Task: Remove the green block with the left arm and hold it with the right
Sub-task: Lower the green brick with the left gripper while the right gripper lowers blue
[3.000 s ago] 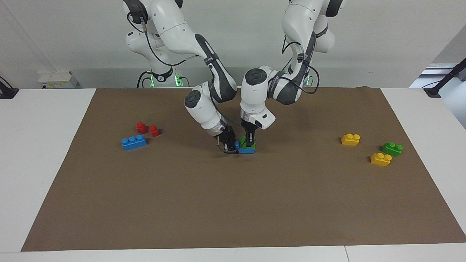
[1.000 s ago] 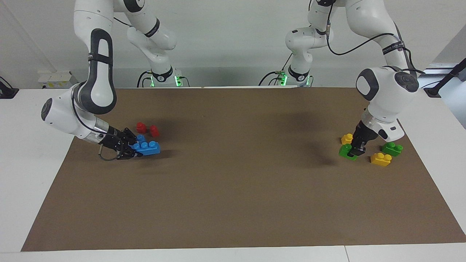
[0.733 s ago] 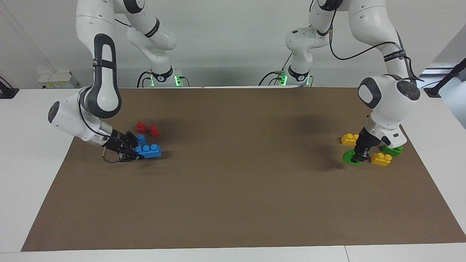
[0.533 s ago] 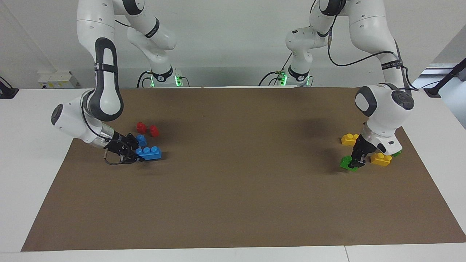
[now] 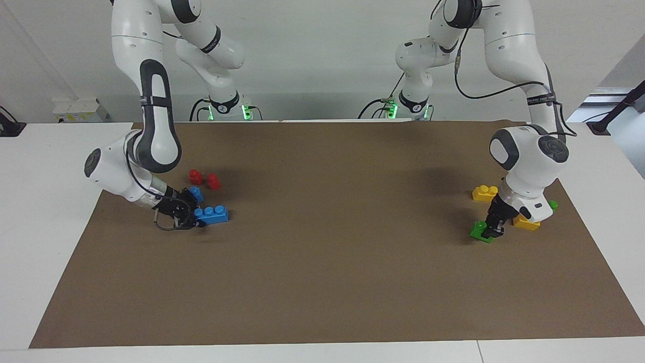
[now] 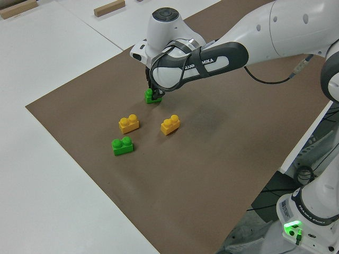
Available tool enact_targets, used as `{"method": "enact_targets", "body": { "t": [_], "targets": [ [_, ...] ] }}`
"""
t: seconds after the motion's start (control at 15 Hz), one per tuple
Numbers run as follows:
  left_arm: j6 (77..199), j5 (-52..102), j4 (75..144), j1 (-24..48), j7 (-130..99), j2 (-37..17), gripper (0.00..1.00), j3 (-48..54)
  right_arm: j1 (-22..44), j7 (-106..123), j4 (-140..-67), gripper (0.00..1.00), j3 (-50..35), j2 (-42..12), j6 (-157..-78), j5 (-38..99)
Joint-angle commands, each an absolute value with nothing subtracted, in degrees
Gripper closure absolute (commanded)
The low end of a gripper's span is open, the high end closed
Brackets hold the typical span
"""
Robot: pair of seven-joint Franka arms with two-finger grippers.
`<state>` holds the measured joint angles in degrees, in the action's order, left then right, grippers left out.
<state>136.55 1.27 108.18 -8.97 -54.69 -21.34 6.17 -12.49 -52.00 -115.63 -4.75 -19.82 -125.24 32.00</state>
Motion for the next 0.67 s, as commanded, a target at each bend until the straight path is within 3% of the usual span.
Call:
{"method": "enact_targets", "body": {
  "t": [0.0, 0.07, 0.33, 0.6],
  "targets": [
    [138.5, 0.1, 108.2, -9.6, -52.7, -22.3, 0.50, 6.5, -12.7, -51.3, -115.5, 0.12, -5.0, -19.2, -125.3, 32.0],
    [138.4, 0.1, 108.2, -9.5, -52.4, -22.3, 0.01, 6.4, -12.7, -51.5, -114.6, 0.09, -4.9, -18.9, -123.9, 32.0],
    [137.8, 0.1, 107.6, -9.5, -52.3, -22.0, 0.00, 6.5, -13.3, -53.3, -111.3, 0.00, -4.7, -16.2, -117.8, 30.4],
    [134.8, 0.1, 106.5, -9.2, -52.2, -19.9, 0.00, 6.6, -12.7, -50.3, -109.2, 0.00, -4.8, -10.7, -112.4, 20.9]
  ]
}}
